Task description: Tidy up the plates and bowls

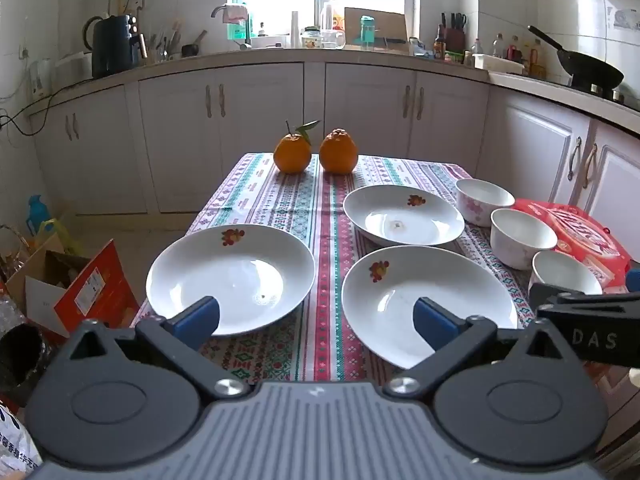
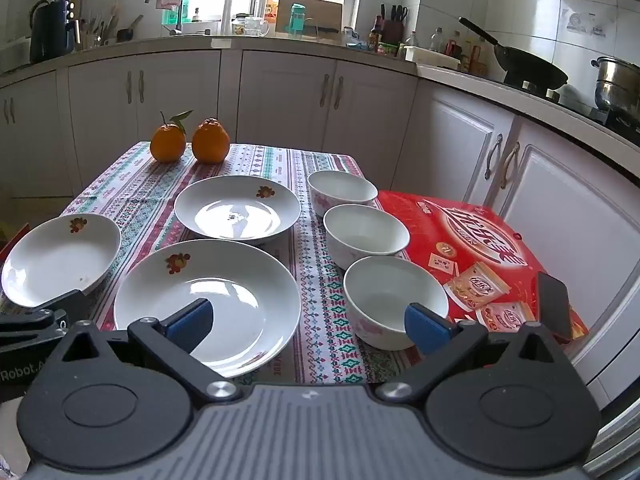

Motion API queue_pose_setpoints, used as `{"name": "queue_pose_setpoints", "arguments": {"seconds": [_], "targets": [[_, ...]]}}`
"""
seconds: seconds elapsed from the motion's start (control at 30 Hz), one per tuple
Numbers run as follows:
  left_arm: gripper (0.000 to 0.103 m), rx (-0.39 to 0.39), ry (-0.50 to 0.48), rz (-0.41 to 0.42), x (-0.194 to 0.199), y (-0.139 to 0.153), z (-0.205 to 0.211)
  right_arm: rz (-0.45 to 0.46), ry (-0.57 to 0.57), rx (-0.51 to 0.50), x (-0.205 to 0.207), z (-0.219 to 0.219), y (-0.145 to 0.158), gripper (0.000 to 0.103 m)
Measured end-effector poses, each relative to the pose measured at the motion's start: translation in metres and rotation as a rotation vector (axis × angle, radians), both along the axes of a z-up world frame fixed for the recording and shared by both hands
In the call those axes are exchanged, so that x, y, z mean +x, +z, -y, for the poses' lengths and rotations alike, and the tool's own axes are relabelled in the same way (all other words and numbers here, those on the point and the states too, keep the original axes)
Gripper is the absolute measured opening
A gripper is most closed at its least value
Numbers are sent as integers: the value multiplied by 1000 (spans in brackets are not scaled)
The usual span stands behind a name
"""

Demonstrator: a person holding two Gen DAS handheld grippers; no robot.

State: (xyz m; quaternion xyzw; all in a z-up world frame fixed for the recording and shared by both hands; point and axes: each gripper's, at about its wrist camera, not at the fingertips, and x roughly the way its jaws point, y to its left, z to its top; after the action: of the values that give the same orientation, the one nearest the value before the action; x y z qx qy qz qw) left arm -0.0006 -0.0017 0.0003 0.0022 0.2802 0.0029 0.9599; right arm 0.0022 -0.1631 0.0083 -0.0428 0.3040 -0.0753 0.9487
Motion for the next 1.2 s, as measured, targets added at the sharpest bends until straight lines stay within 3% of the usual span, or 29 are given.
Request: {"name": "queue_pose_setpoints", "arguments": {"seconds": [1.2], "targets": [[102,-1,-4,18,-6,10,0,-2,-4,-4,-3,3,4,103]]}}
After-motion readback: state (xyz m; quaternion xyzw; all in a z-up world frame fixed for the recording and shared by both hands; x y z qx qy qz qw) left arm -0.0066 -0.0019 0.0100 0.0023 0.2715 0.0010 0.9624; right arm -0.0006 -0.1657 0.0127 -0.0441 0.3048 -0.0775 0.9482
